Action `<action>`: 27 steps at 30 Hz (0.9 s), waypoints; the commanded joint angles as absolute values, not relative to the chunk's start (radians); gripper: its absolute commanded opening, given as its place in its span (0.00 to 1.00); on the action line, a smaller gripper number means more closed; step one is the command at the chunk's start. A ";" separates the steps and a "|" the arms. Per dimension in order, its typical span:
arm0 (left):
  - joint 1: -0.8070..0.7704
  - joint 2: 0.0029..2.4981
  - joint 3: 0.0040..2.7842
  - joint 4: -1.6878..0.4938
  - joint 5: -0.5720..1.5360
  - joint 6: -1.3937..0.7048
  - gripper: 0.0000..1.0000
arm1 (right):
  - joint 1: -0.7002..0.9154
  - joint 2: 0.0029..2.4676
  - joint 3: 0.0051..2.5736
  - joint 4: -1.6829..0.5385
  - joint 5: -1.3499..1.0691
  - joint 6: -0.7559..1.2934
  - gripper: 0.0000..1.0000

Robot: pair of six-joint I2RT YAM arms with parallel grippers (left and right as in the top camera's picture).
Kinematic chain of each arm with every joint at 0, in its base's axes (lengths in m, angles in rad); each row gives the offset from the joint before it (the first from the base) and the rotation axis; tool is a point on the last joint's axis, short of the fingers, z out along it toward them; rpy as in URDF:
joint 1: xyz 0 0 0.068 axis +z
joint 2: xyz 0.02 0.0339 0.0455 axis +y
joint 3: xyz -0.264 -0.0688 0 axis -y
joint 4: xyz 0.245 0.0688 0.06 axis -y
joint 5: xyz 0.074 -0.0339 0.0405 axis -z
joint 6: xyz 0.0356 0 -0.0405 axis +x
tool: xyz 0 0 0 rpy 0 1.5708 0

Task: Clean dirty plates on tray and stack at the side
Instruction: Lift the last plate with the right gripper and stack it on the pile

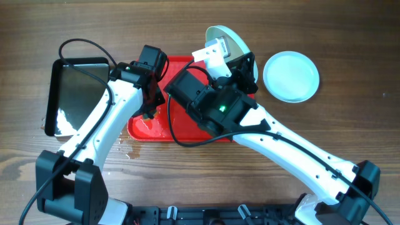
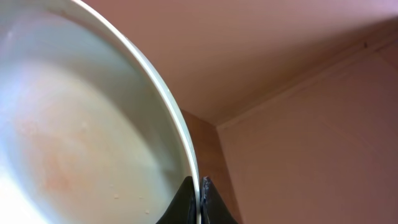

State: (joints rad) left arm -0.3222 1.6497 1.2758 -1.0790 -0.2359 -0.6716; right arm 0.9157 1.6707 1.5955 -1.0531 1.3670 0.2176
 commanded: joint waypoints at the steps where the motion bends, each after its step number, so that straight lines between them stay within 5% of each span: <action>1: -0.316 1.651 1.267 -1.073 -0.228 -0.658 0.04 | 0.919 1.657 1.606 -1.048 1.409 0.210 0.04; 12: -0.316 1.651 1.267 -1.069 -0.224 -0.657 0.04 | 0.833 1.666 1.458 -0.960 0.757 0.550 0.04; 17: -0.316 1.651 1.267 -1.068 -0.224 -0.632 0.04 | 0.742 1.639 1.488 -1.029 0.722 0.553 0.04; 27: -0.316 1.651 1.267 -1.061 -0.224 -0.632 0.04 | 0.173 1.580 1.453 -1.013 0.234 0.549 0.04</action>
State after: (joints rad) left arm -0.3222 1.6497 1.2736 -1.0683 -0.2329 -0.6479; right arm 0.3298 1.5909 1.4761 -1.0286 0.4488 0.5308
